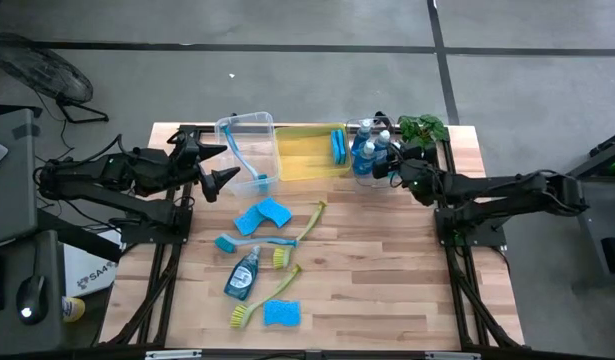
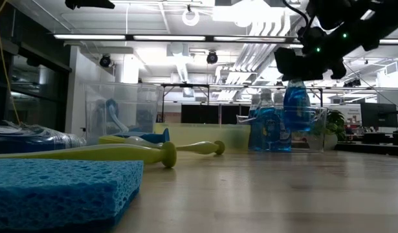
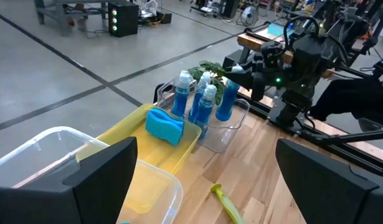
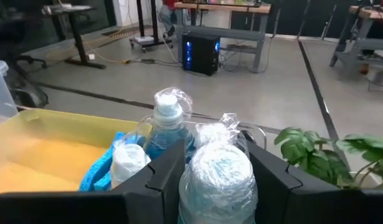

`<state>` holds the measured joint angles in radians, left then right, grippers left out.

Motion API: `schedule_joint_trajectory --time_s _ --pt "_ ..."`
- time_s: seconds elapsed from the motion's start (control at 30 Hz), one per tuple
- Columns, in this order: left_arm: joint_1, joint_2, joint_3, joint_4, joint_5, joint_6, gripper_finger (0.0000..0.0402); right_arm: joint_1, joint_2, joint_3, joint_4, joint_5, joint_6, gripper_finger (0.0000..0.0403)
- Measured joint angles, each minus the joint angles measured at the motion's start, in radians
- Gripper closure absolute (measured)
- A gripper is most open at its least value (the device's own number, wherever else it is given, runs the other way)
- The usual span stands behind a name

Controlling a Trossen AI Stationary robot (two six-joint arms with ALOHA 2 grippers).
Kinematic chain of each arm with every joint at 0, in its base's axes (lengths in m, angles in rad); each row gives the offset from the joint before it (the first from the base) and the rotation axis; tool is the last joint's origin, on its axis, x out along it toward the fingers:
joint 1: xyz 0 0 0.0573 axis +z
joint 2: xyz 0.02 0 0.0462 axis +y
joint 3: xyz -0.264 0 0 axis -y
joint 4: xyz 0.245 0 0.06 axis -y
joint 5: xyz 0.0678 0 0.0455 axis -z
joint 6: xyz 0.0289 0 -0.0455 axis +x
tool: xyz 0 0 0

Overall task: Pick & Place Kitchen Sink Supplies
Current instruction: Put the blue dishwasher liquid into the transparent bin

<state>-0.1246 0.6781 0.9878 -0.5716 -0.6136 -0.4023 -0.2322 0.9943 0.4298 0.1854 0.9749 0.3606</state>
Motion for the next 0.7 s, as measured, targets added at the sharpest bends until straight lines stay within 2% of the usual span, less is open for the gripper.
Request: schedule_joint_trajectory --time_s 0.33,0.47,0.7 --pt "0.0 0.0 0.0 0.0 -0.003 0.0 0.0026 -0.064 0.007 -0.086 0.136 -0.044 -0.015 0.0268" --pt "0.0 0.0 0.0 0.0 -0.008 0.0 0.0026 -0.09 0.041 -0.116 0.253 -0.101 -0.069 0.027" --pt "0.0 0.0 0.0 0.0 -0.008 -0.008 0.0026 -0.136 0.103 -0.134 0.312 -0.144 -0.077 0.0271"
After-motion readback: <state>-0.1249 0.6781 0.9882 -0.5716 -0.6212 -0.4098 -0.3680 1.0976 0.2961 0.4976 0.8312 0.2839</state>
